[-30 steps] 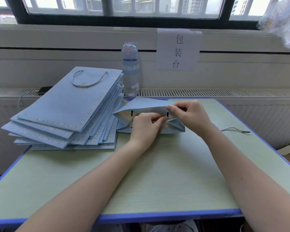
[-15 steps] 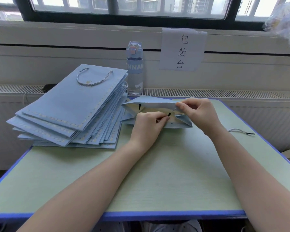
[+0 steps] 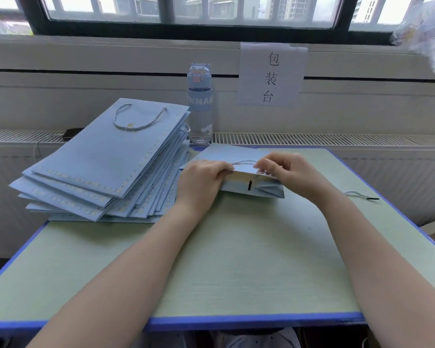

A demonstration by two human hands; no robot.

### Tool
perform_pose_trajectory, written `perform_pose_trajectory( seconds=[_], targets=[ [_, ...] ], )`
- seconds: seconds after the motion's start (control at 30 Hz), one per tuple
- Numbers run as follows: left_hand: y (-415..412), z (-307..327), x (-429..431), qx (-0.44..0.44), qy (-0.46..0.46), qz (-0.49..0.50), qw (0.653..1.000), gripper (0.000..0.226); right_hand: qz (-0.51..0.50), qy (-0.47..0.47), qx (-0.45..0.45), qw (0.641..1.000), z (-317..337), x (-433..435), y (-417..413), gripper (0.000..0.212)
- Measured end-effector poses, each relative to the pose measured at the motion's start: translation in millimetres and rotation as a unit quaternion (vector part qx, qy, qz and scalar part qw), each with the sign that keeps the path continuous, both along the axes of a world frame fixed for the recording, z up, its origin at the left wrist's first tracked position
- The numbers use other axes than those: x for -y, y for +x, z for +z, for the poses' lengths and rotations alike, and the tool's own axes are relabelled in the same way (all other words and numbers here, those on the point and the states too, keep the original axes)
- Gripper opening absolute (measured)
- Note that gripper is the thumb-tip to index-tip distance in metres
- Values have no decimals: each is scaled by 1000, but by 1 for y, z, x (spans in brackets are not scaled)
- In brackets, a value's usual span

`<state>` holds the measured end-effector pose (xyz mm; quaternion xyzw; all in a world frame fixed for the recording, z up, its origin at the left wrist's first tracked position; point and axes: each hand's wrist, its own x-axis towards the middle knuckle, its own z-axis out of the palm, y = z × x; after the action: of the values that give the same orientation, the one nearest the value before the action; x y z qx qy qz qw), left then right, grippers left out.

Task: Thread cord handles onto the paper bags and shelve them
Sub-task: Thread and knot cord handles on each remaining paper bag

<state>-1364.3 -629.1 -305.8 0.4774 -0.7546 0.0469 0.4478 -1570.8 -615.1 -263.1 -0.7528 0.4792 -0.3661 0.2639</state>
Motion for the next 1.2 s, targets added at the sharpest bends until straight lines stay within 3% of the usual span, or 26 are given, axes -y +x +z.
perform_pose_trajectory(
  seconds=[0.2,0.43,0.53,0.7,0.8,0.93,1.1,1.2],
  targets=[
    [1,3,-1,4,6,-9,1000,21,-24,43,-136,989,-5,6,-14,11],
    [0,-1,3,-6,26,-48,998,21,-167,-94,-75,979,-12,18,-17,11],
    [0,-2,4,2,4,-57,998,21,-165,-111,-68,978,-12,18,-16,10],
    [2,-1,-1,97,-8,-56,994,54,-174,-114,-2,978,-9,16,-15,9],
    [1,-3,-1,122,-53,-48,990,38,-165,-125,37,978,-8,14,-14,8],
    [2,-3,2,33,-80,-13,996,16,-154,-133,70,977,-6,14,-16,16],
    [5,1,0,-56,-77,-2,995,13,-106,-96,35,989,-7,15,-22,64],
    [4,1,1,-59,-86,-4,995,14,-76,-113,-11,991,-16,18,-20,54]
  ],
)
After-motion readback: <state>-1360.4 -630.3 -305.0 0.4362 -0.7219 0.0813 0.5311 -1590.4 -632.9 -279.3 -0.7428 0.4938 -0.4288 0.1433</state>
